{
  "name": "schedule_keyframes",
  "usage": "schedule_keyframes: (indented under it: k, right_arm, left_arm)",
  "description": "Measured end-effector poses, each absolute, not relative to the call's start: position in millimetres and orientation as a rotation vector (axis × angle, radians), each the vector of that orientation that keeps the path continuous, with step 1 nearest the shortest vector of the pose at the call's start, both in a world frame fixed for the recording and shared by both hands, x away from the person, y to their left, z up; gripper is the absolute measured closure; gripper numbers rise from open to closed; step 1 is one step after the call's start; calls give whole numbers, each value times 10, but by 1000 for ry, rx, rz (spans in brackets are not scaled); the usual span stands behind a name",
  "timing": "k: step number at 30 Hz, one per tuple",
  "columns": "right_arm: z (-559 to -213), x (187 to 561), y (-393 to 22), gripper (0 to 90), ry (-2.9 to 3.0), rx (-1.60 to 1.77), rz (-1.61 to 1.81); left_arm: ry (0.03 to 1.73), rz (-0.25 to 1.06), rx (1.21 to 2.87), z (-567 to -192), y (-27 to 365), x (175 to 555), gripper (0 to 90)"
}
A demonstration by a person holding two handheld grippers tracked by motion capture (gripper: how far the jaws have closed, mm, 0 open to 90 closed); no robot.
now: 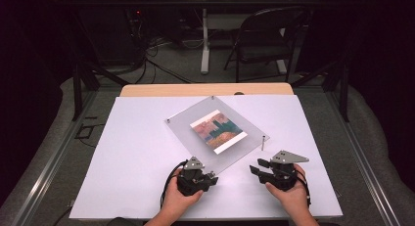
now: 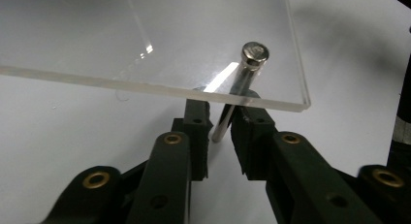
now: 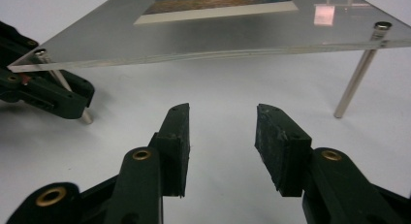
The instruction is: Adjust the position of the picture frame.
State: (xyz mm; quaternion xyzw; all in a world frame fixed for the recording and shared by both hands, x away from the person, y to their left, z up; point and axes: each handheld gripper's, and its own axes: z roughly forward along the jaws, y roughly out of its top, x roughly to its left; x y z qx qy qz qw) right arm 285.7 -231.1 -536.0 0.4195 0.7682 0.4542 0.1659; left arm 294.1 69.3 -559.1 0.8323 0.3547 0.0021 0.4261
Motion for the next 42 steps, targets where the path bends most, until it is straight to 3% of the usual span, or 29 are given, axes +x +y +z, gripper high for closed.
schedule_keyframes:
  k: [7, 16, 21, 31, 34, 42]
  right_arm:
    - [-5378, 2931, -2369, 579, 2142, 1243, 1240]
    - [-5371, 3106, -2464, 603, 2092, 1270, 1206]
    - [-5438, 3274, -2496, 692, 2092, 1301, 1178]
    - [-5558, 3482, -2463, 699, 2106, 1318, 1160]
    - [-5566, 3545, -2418, 750, 2118, 1300, 1179]
    - [-5615, 3626, -2352, 777, 2133, 1283, 1148]
  left_arm:
    - [883, -40, 2052, -5601, 708, 2949, 822]
    - [865, 11, 2074, -5558, 727, 2910, 840]
    - [892, 17, 2068, -5543, 797, 2895, 842]
    - [931, 40, 2062, -5547, 926, 2864, 840]
    - [932, 45, 2060, -5553, 924, 2860, 840]
    - [933, 43, 2050, -5570, 922, 2858, 835]
